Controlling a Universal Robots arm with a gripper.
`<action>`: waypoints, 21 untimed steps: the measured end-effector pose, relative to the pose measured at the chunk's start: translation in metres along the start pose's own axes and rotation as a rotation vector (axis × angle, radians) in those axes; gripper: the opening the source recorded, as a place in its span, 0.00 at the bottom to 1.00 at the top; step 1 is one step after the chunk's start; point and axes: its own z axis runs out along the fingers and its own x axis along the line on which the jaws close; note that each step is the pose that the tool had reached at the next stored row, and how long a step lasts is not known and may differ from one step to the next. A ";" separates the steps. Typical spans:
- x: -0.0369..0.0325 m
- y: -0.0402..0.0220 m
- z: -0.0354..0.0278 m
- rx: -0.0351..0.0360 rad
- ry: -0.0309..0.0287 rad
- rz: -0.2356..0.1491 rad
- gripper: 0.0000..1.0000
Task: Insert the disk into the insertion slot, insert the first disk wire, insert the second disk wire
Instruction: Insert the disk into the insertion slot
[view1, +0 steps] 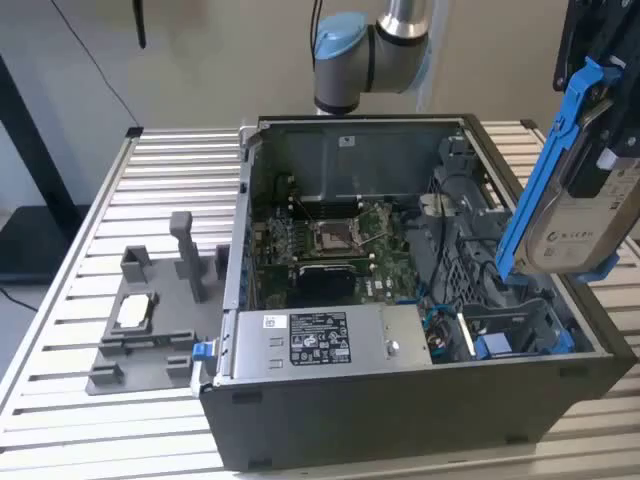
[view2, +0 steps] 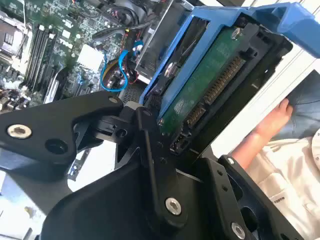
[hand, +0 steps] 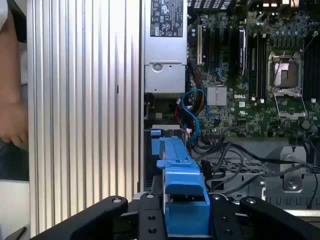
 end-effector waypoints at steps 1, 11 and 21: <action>0.0000 0.0000 0.0000 0.0000 0.0000 0.000 0.33; 0.0000 0.0000 0.0002 0.0000 0.0004 0.000 0.33; 0.0000 -0.0003 0.0117 -0.0004 0.0002 0.003 0.33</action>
